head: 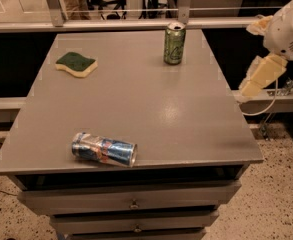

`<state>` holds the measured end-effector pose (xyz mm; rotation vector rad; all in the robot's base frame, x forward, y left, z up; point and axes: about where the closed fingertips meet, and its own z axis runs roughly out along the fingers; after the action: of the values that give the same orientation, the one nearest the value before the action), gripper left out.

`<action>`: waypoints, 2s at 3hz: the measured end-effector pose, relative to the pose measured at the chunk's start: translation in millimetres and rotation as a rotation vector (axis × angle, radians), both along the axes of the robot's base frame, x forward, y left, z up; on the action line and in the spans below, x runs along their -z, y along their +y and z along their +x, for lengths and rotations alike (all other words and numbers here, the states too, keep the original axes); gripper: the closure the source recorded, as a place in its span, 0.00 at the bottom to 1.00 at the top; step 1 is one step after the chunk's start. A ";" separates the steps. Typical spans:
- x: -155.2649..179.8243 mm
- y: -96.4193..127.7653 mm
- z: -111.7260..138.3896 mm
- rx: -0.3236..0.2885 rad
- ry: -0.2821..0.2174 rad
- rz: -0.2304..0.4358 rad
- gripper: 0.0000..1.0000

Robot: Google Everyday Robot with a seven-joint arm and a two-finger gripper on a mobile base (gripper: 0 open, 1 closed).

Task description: Move green can near redbull can

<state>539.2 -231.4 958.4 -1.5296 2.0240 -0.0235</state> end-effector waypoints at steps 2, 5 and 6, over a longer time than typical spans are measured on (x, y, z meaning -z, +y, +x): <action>16.6 -8.1 60.1 0.034 -0.038 0.130 0.00; 25.5 4.9 155.2 0.153 -0.156 0.457 0.00; 33.4 33.3 198.8 0.149 -0.169 0.602 0.00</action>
Offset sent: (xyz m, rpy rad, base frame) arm 0.0467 -0.0073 -0.0099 0.1037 -0.0366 -0.0305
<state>737.9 -198.1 925.1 -0.9643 1.7837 0.3540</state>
